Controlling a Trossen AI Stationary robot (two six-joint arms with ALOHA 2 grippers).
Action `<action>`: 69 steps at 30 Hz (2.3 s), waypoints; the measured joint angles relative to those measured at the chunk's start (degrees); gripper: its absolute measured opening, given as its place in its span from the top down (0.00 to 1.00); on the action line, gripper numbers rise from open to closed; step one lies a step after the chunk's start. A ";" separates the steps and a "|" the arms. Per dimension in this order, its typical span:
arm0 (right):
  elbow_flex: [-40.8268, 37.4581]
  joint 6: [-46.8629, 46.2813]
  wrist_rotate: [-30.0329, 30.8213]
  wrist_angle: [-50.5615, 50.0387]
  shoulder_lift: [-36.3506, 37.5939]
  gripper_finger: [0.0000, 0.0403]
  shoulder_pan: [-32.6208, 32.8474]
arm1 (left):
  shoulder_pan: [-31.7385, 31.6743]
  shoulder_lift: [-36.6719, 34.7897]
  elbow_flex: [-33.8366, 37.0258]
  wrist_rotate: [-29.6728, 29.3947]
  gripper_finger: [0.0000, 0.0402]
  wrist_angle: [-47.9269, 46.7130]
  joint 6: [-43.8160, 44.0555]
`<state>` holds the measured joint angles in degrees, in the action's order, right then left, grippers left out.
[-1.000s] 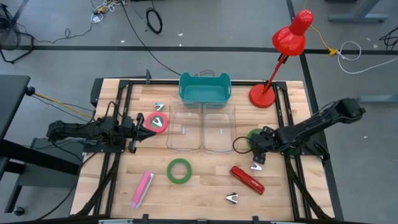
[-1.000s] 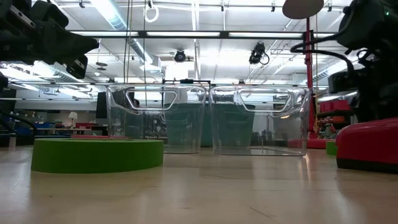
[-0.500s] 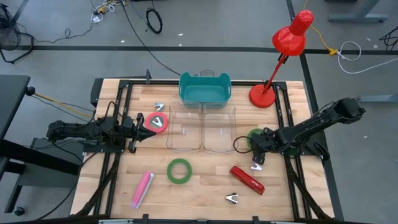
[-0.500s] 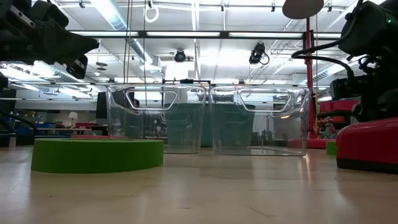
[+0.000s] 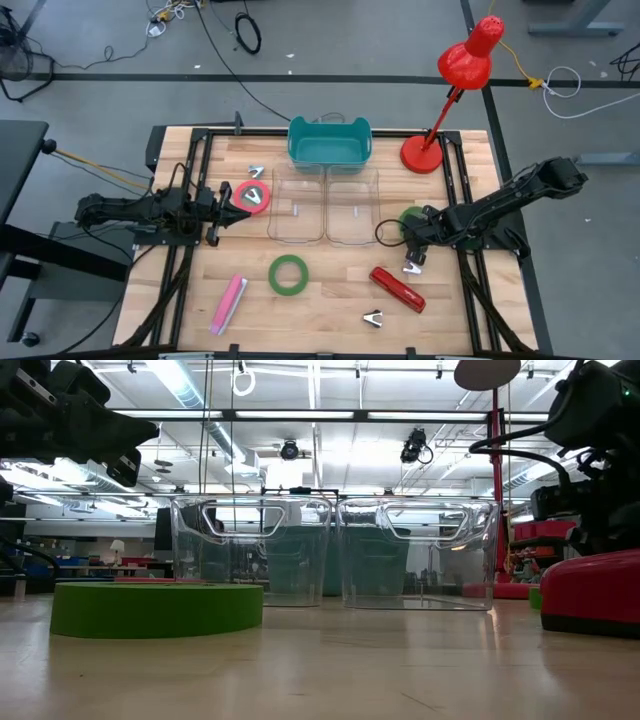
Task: Pick and place Stapler, Stapler remover, tape
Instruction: Put the top green tape into the right transparent bin
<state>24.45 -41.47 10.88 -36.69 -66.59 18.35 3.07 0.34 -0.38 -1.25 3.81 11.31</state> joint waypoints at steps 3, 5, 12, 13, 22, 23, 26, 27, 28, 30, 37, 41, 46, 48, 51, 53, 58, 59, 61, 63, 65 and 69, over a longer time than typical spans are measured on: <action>0.00 0.08 -0.04 0.02 0.04 0.75 0.00 | -0.02 0.02 0.00 0.02 0.99 0.00 0.00; 0.00 0.09 -0.32 0.02 0.04 0.76 0.00 | -0.01 0.02 0.01 0.01 0.99 0.00 -0.01; 0.00 0.11 -0.88 0.02 0.04 0.74 0.00 | -0.01 0.00 0.00 0.02 0.99 0.00 0.01; 0.00 0.10 -0.89 0.02 0.04 0.75 0.00 | -0.01 0.00 0.00 0.01 0.99 0.00 -0.02; 1.76 0.51 -1.72 -0.81 0.97 0.77 0.02 | 0.00 0.01 0.00 0.02 0.99 0.01 0.00; 2.16 0.54 -1.65 -1.07 1.10 0.77 0.02 | -0.02 0.02 0.00 0.02 0.99 0.00 0.02; 3.65 1.43 -1.49 -2.35 1.53 0.77 0.02 | -0.02 0.02 0.02 0.02 0.99 0.00 0.00; 4.31 1.87 -1.40 -2.87 1.68 0.77 0.02 | 0.00 0.01 0.00 0.02 0.99 0.00 0.01; 4.97 2.54 -1.25 -3.53 1.78 0.77 0.02 | 0.00 0.00 0.01 0.01 0.99 0.00 -0.01; 6.55 3.29 -0.48 -5.39 1.84 0.77 0.02 | 0.00 0.00 0.00 0.02 0.99 0.00 0.00; 13.01 6.52 2.87 -11.66 1.86 0.77 0.00 | 0.00 0.00 0.01 0.01 0.99 0.00 -0.02; 17.11 7.91 3.71 -14.56 1.88 0.77 -0.01 | -0.02 0.02 0.02 0.02 0.99 0.00 -0.02; 22.63 8.36 5.07 -18.67 1.88 0.77 -0.04 | -0.02 0.00 0.00 0.02 0.99 0.00 0.01; 25.19 9.35 6.08 -20.26 1.88 0.77 -0.04 | -0.01 0.00 0.00 0.02 0.99 0.00 -0.02; 28.99 11.86 6.71 -20.99 1.86 0.77 -0.57 | -0.02 0.00 0.00 0.02 0.99 0.00 -0.02; 31.34 13.04 6.71 -21.08 1.86 0.77 -1.21 | -0.01 0.02 0.01 0.02 0.99 0.00 0.00; 36.40 15.81 6.73 -20.85 1.88 0.77 -3.38 | -0.02 0.00 0.00 0.02 0.99 0.00 0.00; 37.06 16.41 6.73 -20.62 1.88 0.77 -3.76 | -0.02 0.02 0.00 0.02 0.99 0.00 -0.02; 38.06 17.68 6.64 -19.71 1.88 0.77 -4.48 | -0.01 0.02 0.01 0.02 0.99 0.00 0.00; 38.56 19.26 6.36 -18.89 1.88 0.77 -5.07 | -0.01 0.01 0.01 0.01 0.99 0.00 -0.02; 38.60 21.02 6.07 -17.58 1.86 0.77 -5.58 | 0.00 0.01 0.00 0.02 0.99 0.00 0.02; 38.60 25.03 5.13 -15.46 1.86 0.77 -6.72 | -0.02 0.00 0.00 0.02 0.99 0.00 0.00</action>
<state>63.05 -16.44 16.00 -52.15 -64.73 11.63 3.05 0.35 -0.38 -1.23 3.81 11.31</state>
